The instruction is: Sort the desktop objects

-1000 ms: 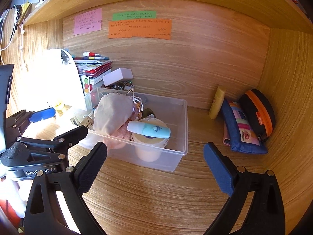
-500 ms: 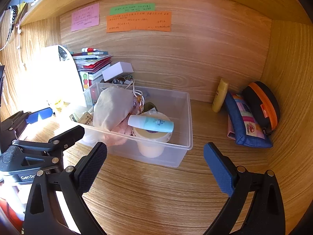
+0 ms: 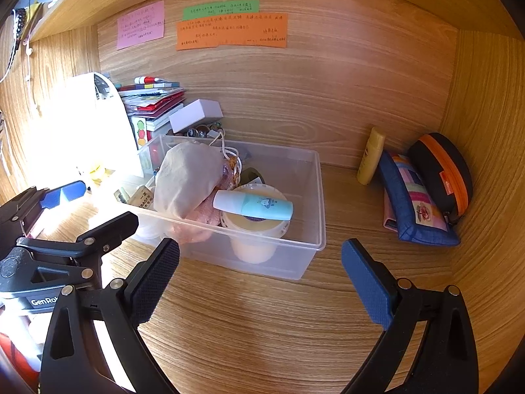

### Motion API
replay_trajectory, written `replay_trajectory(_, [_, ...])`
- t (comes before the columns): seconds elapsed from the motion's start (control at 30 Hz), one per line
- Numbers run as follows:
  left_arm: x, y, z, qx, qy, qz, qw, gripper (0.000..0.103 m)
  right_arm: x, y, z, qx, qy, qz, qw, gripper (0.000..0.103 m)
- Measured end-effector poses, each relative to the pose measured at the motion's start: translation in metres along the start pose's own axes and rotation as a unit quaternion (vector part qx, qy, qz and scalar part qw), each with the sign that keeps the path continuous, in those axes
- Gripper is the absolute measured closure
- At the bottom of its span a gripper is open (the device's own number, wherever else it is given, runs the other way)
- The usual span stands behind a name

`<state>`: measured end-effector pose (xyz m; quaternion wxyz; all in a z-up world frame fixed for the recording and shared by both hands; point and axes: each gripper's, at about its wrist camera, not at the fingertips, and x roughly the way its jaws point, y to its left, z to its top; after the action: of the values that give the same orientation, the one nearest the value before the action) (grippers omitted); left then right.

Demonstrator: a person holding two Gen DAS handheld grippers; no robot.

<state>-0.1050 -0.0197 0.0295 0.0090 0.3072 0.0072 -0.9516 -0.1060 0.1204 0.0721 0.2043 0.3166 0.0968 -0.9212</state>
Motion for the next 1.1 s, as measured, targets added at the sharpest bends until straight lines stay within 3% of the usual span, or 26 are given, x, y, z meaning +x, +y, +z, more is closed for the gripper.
replay_trajectory(0.73, [-0.008, -0.002, 0.000, 0.006, -0.008, -0.005, 0.9999, 0.006, -0.008, 0.000, 0.001, -0.002, -0.007, -0.001, 1.000, 0.004])
replay_trajectory(0.93, [-0.010, -0.001, -0.001, 0.004, -0.008, -0.030, 0.9995, 0.006, -0.012, -0.002, 0.000, 0.000, -0.011, 0.000, 1.000, 0.004])
replay_trajectory(1.1, [-0.012, -0.003, -0.001, 0.009, -0.010, -0.028, 0.9995, 0.006, -0.013, -0.003, 0.000, 0.005, -0.012, -0.001, 1.000, 0.004])
